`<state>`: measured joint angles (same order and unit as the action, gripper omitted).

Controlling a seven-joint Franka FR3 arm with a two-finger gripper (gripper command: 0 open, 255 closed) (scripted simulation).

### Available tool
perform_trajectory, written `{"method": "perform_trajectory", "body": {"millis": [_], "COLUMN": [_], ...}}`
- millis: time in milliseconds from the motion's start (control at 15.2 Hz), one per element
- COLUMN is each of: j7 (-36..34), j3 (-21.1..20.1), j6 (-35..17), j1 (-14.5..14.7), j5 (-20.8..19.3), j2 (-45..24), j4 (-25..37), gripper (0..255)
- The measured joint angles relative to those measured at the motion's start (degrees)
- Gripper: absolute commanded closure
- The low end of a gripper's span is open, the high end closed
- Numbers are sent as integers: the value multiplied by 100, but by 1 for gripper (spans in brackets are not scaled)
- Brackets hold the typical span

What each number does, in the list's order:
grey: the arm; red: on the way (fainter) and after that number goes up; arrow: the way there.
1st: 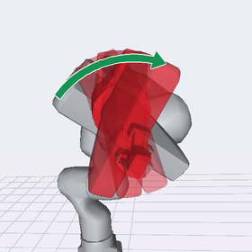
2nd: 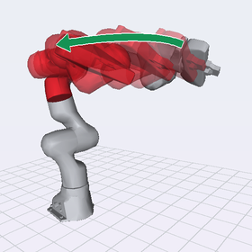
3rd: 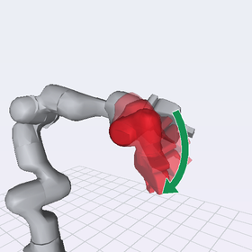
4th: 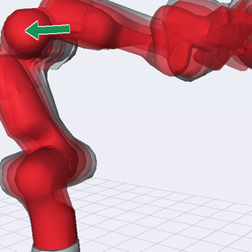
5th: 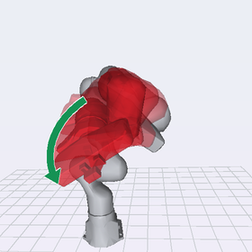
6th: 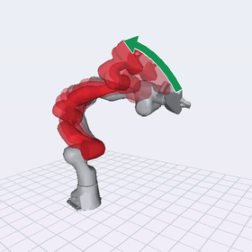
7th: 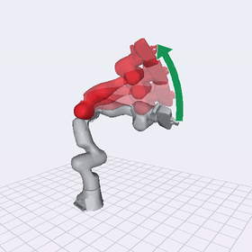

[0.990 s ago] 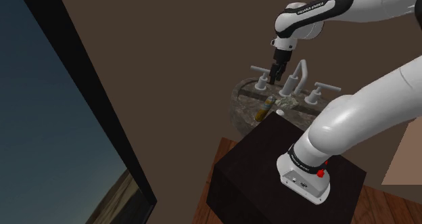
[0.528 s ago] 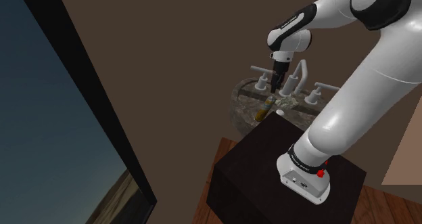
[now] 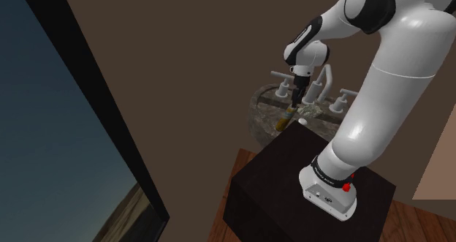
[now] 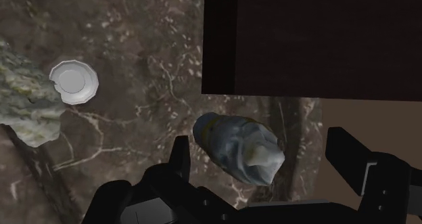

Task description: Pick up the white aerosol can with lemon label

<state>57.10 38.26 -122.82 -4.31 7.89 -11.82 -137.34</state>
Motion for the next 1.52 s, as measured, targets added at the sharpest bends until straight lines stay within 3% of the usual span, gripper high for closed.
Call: {"method": "perform_trajectory", "body": {"millis": [132, 198, 924, 1518], "j7": [89, 109, 115, -280], "j3": [-52, -64, -59, 128], "j6": [-132, -149, -137, 446], "j1": [-32, -41, -47, 86], "j5": [127, 154, 155, -379], "j2": [-159, -196, -199, 502], "j4": [-13, -2, 20, 73], "gripper": [0, 255, 255, 255]}}
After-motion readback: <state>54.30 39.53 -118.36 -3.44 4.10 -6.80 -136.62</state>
